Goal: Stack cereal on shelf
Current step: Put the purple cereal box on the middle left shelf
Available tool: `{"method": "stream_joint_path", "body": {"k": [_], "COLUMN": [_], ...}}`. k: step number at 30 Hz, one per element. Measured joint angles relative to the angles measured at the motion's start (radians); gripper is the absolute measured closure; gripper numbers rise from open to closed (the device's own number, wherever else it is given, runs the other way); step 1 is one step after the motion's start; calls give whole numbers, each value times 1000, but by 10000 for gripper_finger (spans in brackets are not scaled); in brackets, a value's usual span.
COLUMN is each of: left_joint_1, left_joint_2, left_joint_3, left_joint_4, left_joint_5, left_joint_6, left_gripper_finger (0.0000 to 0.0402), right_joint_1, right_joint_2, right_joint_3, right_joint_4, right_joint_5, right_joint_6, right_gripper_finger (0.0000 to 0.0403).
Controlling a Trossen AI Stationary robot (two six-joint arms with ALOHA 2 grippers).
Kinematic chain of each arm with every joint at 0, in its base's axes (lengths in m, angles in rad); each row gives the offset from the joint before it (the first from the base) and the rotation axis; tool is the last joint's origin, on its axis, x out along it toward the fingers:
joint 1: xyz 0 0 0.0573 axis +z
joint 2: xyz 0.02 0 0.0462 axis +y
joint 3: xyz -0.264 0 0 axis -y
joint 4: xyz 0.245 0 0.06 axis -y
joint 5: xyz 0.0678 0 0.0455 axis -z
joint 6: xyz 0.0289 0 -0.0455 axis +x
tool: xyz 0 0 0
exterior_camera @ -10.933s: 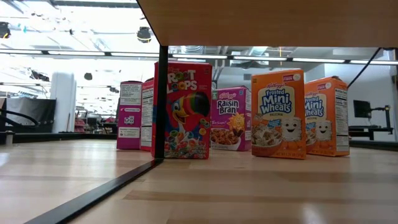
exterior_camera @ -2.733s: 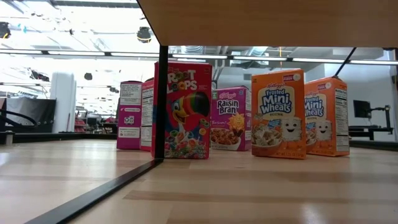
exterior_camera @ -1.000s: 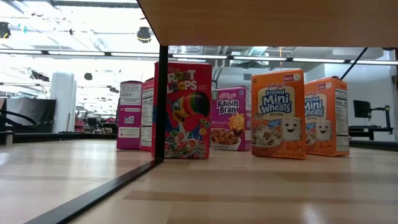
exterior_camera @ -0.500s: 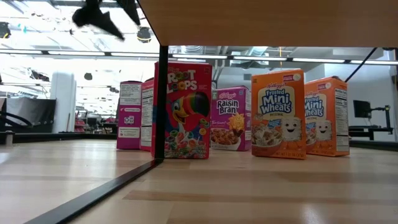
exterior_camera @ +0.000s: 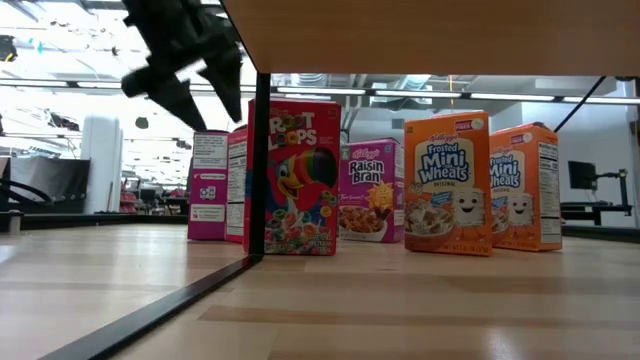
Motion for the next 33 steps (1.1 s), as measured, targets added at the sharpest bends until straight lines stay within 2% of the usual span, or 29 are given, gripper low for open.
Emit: {"method": "stream_joint_path", "body": {"k": [7, 15, 27, 33], "left_joint_1": [0, 0, -2, -22], "left_joint_2": [100, 88, 82, 1], "left_joint_3": [1, 1, 1, 1], "left_joint_4": [12, 13, -21, -26], "left_joint_5": [27, 36, 77, 158], "left_joint_6": [-44, -58, -2, 141], "left_gripper_finger": [111, 119, 251, 270], "right_joint_1": [15, 27, 27, 31], "right_joint_2": [0, 0, 0, -5], "right_joint_3": [0, 0, 0, 1], "right_joint_4": [2, 2, 14, 116], "right_joint_5": [0, 0, 0, -29], "right_joint_6": [0, 0, -19, -163], "right_gripper_finger": [155, 155, 155, 155]}}
